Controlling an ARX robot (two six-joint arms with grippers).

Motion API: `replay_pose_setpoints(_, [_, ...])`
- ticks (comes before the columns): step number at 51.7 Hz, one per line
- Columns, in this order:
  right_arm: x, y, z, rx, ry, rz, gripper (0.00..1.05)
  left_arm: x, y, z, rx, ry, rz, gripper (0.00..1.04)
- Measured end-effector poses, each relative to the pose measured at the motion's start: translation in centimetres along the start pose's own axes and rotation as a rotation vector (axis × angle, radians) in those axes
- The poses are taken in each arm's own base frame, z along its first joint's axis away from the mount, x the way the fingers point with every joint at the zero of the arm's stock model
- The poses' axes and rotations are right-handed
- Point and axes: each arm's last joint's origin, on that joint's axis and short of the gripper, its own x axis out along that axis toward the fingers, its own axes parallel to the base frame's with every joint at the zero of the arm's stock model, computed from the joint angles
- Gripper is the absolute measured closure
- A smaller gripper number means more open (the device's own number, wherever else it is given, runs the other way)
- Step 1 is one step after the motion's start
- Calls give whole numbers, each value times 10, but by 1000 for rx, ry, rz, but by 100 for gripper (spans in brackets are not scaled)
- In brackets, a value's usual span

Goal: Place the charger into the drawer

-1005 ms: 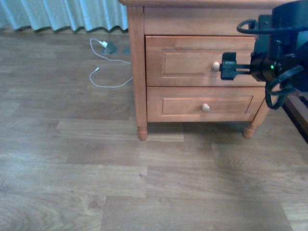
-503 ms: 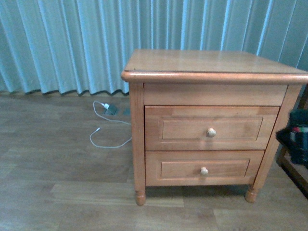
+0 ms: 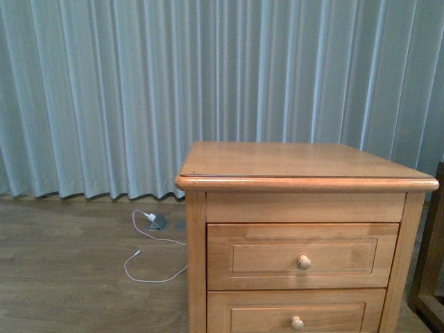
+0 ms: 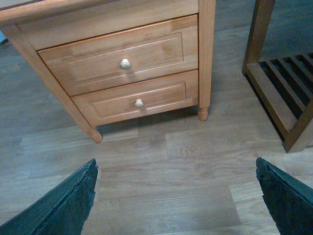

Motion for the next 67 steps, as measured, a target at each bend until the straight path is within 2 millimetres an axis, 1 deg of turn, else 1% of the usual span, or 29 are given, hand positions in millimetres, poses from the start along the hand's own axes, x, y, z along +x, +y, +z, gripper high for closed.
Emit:
replay_pose_setpoints(1, [0, 0, 0, -1, -2, 1, 8, 0, 0, 0, 0, 0, 0, 6])
replay_pose_setpoints(4, [2, -5, -4, -45, -157, 68, 18, 0, 0, 0, 0, 0, 0, 6])
replay_pose_setpoints(7, [1, -10, -7, -98, -279, 58, 29, 0, 0, 0, 0, 0, 0, 6])
replay_pose_setpoints(9, [0, -11, -6, -118, -324, 50, 36, 0, 0, 0, 0, 0, 1, 6])
replay_pose_setpoints(11, [-1, -11, -7, -134, -337, 48, 43, 0, 0, 0, 0, 0, 0, 6])
replay_pose_setpoints(13, [0, -12, -11, -151, -335, 50, 54, 0, 0, 0, 0, 0, -1, 6])
replay_pose_setpoints(15, [0, -12, -13, -157, -332, 49, 61, 0, 0, 0, 0, 0, 0, 6])
replay_pose_setpoints(18, [1, -13, -17, -165, -331, 46, 77, 0, 0, 0, 0, 0, 0, 6])
replay_pose_setpoints(23, [-5, -15, -26, -170, -308, 43, 95, 0, 0, 0, 0, 0, -1, 6])
replay_pose_setpoints(25, [-7, -15, -26, -171, -326, 44, 102, 0, 0, 0, 0, 0, 0, 6])
replay_pose_setpoints(26, [-7, -15, -25, -174, -331, 44, 104, 0, 0, 0, 0, 0, 0, 6])
replay_pose_setpoints(34, [-7, -15, -28, -174, -333, 44, 103, 0, 0, 0, 0, 0, -1, 6])
replay_pose_setpoints(40, [-3, -17, -38, -174, -331, 43, 103, 0, 0, 0, 0, 0, -1, 6])
replay_pose_setpoints(64, [-3, -17, -38, -174, -334, 44, 103, 0, 0, 0, 0, 0, -1, 6])
replay_pose_setpoints(67, [-3, -17, -38, -175, -333, 44, 94, 0, 0, 0, 0, 0, 0, 6])
